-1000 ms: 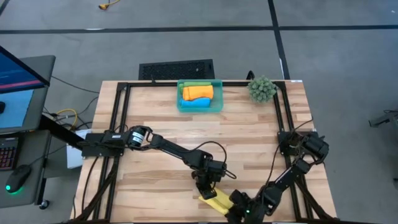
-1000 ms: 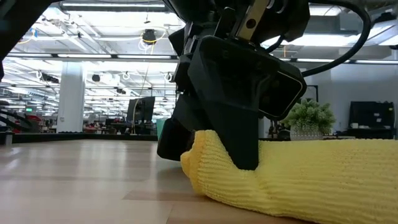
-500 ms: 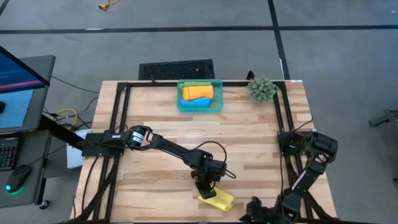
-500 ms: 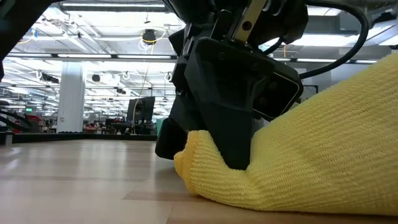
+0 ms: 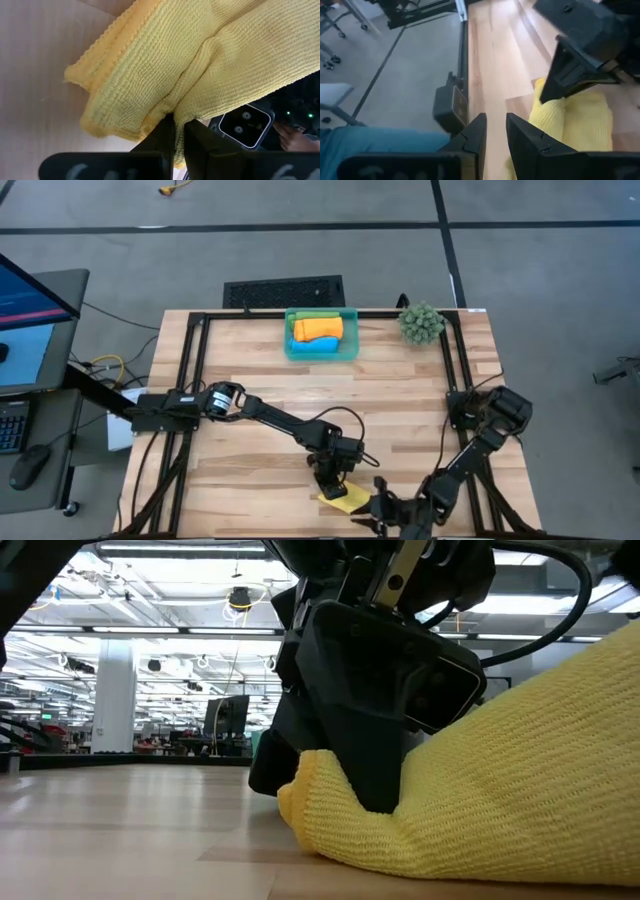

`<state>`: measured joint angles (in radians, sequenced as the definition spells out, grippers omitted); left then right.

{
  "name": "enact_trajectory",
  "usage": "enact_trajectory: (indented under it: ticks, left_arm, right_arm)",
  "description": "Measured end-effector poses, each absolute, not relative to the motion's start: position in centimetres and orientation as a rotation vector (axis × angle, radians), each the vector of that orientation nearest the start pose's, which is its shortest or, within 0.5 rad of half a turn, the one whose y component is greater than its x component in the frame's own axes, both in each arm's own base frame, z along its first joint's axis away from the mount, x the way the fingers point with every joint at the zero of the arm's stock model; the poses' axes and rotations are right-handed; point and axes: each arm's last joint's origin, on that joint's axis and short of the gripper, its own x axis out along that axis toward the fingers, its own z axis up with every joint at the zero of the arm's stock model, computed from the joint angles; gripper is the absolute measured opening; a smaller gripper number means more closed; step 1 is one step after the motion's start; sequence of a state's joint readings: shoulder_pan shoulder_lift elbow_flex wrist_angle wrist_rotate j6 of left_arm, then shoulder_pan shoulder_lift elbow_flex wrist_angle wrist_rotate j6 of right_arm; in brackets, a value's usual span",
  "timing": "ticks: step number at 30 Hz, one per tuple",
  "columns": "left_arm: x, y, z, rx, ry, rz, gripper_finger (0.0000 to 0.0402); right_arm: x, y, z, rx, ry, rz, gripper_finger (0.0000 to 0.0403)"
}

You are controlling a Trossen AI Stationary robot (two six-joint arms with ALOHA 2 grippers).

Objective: Roll microfiber towels into tight, uniform cylinder then place into a basket
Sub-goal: Roll the yellow towel

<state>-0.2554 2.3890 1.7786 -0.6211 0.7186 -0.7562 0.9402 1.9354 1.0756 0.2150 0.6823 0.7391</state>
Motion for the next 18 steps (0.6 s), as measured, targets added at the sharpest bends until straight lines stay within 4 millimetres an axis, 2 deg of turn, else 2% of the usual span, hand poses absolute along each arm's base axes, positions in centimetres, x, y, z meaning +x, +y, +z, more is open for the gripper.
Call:
enact_trajectory:
  ticks: [6,18]
  left_arm:
    - [45.7,-13.9,10.8,-0.890,1.525,-0.348,0.0013]
    - [45.7,-13.9,10.8,-0.892,1.529,-0.367,0.0013]
  right_arm:
    - [25.2,30.1,14.9,0.290,0.537,0.093,0.0097]
    - [24.1,29.7,12.9,0.360,0.698,-0.001,0.0097]
